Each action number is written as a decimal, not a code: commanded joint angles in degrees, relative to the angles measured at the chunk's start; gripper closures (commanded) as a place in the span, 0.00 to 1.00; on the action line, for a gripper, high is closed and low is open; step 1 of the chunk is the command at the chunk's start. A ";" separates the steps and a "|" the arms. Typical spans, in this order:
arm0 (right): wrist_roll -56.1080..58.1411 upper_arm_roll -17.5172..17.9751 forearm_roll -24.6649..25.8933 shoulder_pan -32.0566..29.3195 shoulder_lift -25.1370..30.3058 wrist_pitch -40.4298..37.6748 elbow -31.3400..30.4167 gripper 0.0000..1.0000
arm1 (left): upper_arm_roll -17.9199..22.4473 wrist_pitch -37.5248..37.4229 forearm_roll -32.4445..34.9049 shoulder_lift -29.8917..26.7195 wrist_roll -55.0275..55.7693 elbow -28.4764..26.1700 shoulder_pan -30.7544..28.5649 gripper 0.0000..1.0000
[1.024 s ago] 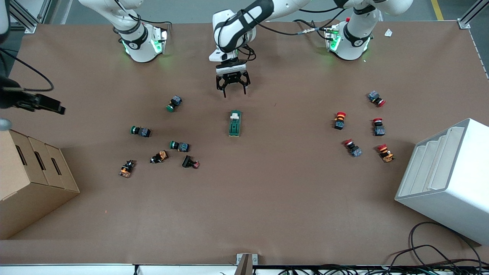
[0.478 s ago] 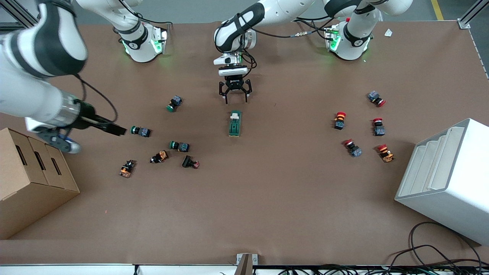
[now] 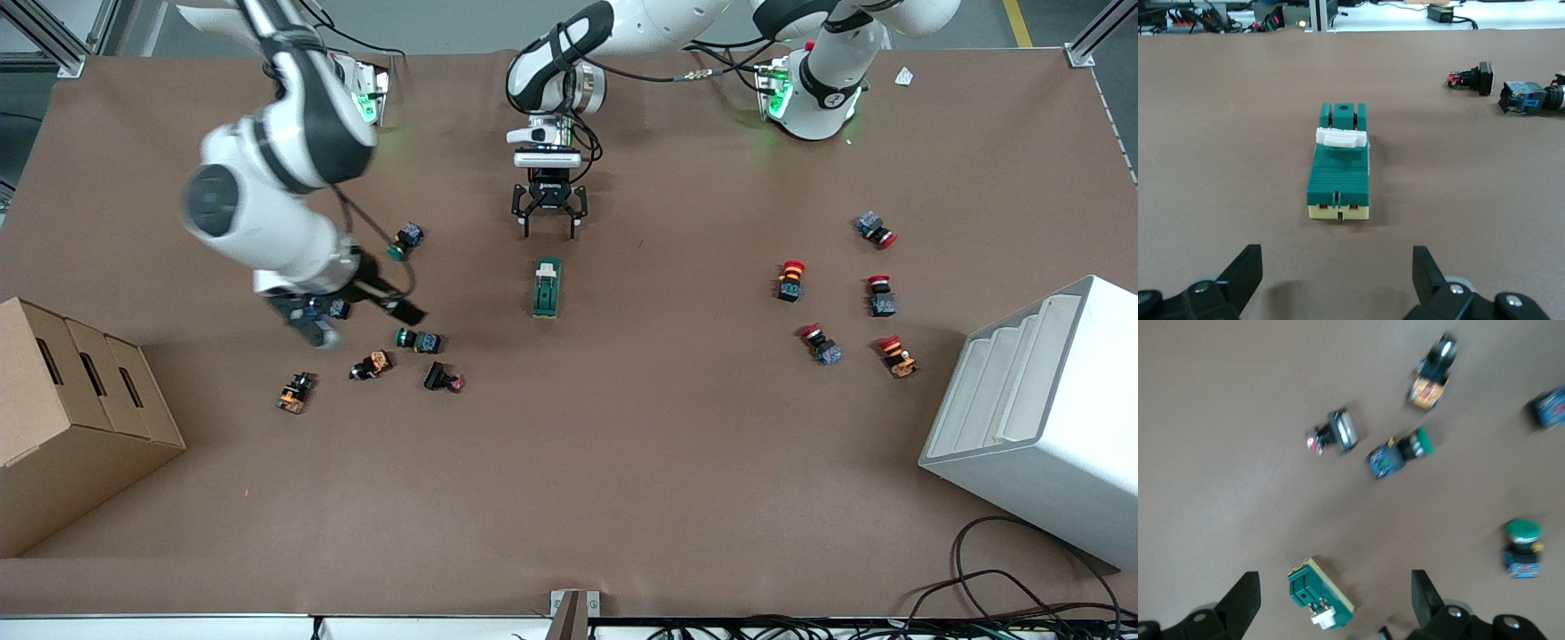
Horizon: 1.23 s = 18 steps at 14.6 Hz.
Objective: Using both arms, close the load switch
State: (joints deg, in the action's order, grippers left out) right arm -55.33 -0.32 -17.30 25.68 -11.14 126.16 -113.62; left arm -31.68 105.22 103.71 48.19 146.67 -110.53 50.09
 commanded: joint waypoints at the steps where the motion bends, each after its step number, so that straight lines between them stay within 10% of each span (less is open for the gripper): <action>1: -5.29 -0.65 -2.56 6.37 -1.59 9.50 -5.01 0.00 | 1.00 -1.42 3.68 0.33 0.99 -0.30 0.71 0.01; 18: -13.93 -0.56 -11.62 24.68 -15.22 35.55 -8.02 0.00 | 4.87 -3.09 8.70 5.25 0.90 3.04 1.50 0.00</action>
State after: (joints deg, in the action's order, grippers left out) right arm -69.15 -0.34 -26.83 48.86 -24.94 158.57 -121.18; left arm -27.24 102.78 111.62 51.59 147.46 -108.84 50.76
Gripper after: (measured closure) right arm 0.000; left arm 0.000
